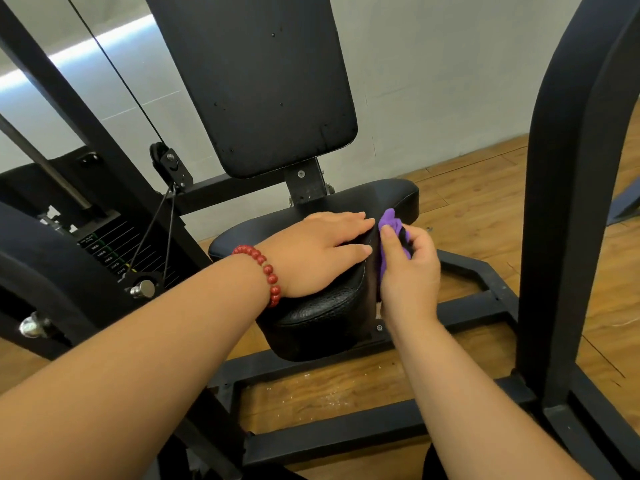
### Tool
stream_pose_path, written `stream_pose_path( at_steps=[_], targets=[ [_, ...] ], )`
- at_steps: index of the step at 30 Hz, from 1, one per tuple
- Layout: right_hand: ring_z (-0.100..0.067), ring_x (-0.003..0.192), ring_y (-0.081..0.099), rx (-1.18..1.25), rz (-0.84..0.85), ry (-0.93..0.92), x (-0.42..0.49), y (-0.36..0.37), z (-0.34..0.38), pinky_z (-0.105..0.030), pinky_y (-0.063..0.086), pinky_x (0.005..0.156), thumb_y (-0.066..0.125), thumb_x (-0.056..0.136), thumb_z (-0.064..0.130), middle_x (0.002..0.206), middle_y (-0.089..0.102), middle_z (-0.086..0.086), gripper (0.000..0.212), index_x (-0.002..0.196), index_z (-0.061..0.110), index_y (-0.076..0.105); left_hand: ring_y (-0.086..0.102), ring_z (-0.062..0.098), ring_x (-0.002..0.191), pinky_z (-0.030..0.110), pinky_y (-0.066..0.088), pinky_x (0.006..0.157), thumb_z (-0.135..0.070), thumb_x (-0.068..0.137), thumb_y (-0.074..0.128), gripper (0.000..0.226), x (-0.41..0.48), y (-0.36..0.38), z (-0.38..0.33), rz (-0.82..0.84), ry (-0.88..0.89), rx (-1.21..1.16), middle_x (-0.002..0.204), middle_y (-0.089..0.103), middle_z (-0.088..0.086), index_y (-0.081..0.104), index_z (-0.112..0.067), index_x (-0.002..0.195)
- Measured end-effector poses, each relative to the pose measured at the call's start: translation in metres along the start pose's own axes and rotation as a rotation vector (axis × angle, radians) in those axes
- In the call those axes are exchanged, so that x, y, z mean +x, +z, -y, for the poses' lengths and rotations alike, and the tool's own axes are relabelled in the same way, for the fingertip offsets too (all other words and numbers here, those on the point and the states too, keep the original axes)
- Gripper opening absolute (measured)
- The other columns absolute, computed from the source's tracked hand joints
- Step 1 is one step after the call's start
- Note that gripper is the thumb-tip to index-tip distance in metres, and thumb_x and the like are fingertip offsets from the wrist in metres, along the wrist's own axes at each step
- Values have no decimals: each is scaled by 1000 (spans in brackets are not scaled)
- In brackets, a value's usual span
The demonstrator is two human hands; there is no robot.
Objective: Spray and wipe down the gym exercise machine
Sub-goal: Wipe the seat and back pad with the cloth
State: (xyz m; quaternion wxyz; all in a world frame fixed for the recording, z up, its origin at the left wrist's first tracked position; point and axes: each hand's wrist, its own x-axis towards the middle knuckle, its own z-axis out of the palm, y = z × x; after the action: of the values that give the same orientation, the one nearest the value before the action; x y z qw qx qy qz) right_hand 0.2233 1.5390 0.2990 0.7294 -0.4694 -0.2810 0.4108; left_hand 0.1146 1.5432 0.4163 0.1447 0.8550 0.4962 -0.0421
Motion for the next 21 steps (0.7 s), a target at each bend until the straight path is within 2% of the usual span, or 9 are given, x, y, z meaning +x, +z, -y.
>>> stream_pose_path(
  at_steps=[3, 6, 10, 14, 17, 21],
  targets=[
    [-13, 92, 63, -43, -73, 5, 36, 6, 1, -33, 53, 81, 64, 92, 36, 97, 67, 4, 8, 90, 28, 61, 11, 7, 147, 19, 5, 114, -39, 103, 36, 54, 21, -4, 2, -1, -4, 23, 161, 20, -10, 22, -26, 154],
    [-15, 95, 64, 23, -97, 75, 40, 8, -6, -38, 55, 84, 65, 91, 38, 99, 68, 3, 13, 95, 26, 65, 11, 7, 148, 18, 4, 114, -37, 105, 34, 53, 48, -7, 7, 8, -27, -8, 161, 17, -9, 21, -24, 154],
    [-9, 90, 66, 79, -31, 155, 14, 2, -9, -25, 54, 72, 66, 91, 34, 94, 70, 4, 10, 95, 25, 67, 8, 4, 147, 15, 2, 111, -33, 105, 33, 52, 70, -6, 15, 21, 13, -78, 162, 13, -10, 18, -23, 155],
    [-11, 90, 64, -39, -126, 126, 43, 9, 5, -29, 52, 77, 65, 92, 33, 94, 68, 3, 7, 92, 26, 64, -2, 2, 147, 16, -3, 111, -33, 106, 31, 55, 76, -6, 21, 73, 39, -106, 163, 3, -11, 9, -24, 155],
    [-11, 92, 61, -147, -191, 138, 62, 15, 14, -23, 45, 76, 64, 93, 35, 97, 65, 4, 9, 93, 27, 60, -3, 4, 148, 20, -3, 114, -34, 106, 31, 55, 79, -8, 21, 106, 35, -102, 163, 1, -11, 8, -25, 155],
    [-9, 93, 63, -165, -181, 255, 38, 14, 17, -29, 51, 82, 64, 92, 37, 97, 66, 5, 10, 95, 27, 62, -3, 4, 148, 22, -3, 113, -37, 105, 31, 57, 79, -10, 22, 107, 36, -82, 163, 1, -12, 7, -27, 155]
  ],
)
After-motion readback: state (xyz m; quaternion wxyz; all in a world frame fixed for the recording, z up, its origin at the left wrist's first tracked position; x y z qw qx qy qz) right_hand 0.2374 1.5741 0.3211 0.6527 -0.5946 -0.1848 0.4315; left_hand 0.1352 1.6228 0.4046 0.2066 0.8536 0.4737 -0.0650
